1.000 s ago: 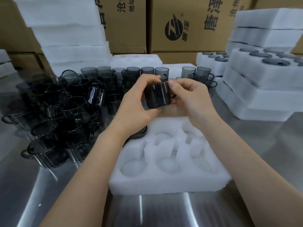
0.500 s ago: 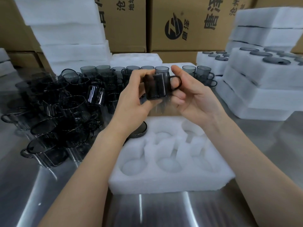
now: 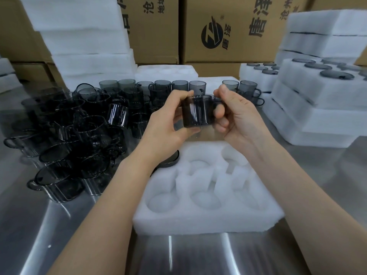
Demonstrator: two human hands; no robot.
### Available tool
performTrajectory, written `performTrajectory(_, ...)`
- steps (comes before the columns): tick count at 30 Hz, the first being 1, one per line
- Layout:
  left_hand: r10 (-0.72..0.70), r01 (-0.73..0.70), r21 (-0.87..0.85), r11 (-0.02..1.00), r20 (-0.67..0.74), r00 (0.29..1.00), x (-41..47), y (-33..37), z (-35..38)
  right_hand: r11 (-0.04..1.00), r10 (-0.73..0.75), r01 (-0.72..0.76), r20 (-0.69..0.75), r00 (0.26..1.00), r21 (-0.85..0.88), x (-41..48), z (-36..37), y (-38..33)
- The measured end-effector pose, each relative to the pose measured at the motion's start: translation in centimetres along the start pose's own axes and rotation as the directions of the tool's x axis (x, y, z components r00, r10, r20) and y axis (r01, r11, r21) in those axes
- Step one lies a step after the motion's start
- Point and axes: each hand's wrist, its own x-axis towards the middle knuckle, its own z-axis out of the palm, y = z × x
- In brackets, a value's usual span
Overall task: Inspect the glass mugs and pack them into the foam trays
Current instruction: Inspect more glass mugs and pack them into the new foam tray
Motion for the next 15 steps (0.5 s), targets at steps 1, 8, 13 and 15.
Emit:
performTrajectory(1, 0.012, -0.012, 0.024, 1.000, 0.016, 1.000, -0.02, 0.00, 0.01, 1.000, 0.015, -0.016, -0.033, 0.999, -0.025, -0.03, 0.14, 0.02)
performTrajectory(8, -0.031, 0.030, -0.021, 0.999, -0.034, 0.999, -0.07, 0.45, 0.17, 0.984, 0.175, -0.177, -0.067, 0.982, -0.027, 0.17, -0.14, -0.31)
performTrajectory(13, -0.072, 0.072, -0.034, 0.997, -0.013, 0.997, 0.01, 0.22, 0.13, 0.972, 0.233, -0.226, 0.289, 0.928, -0.059, -0.33, 0.69, 0.22)
performTrajectory(15, -0.095, 0.095, -0.019, 0.995, -0.010, 0.995, 0.11, 0.03, 0.15, 0.978, 0.208, -0.203, 0.306, 0.929, -0.050, -0.49, 0.78, 0.50)
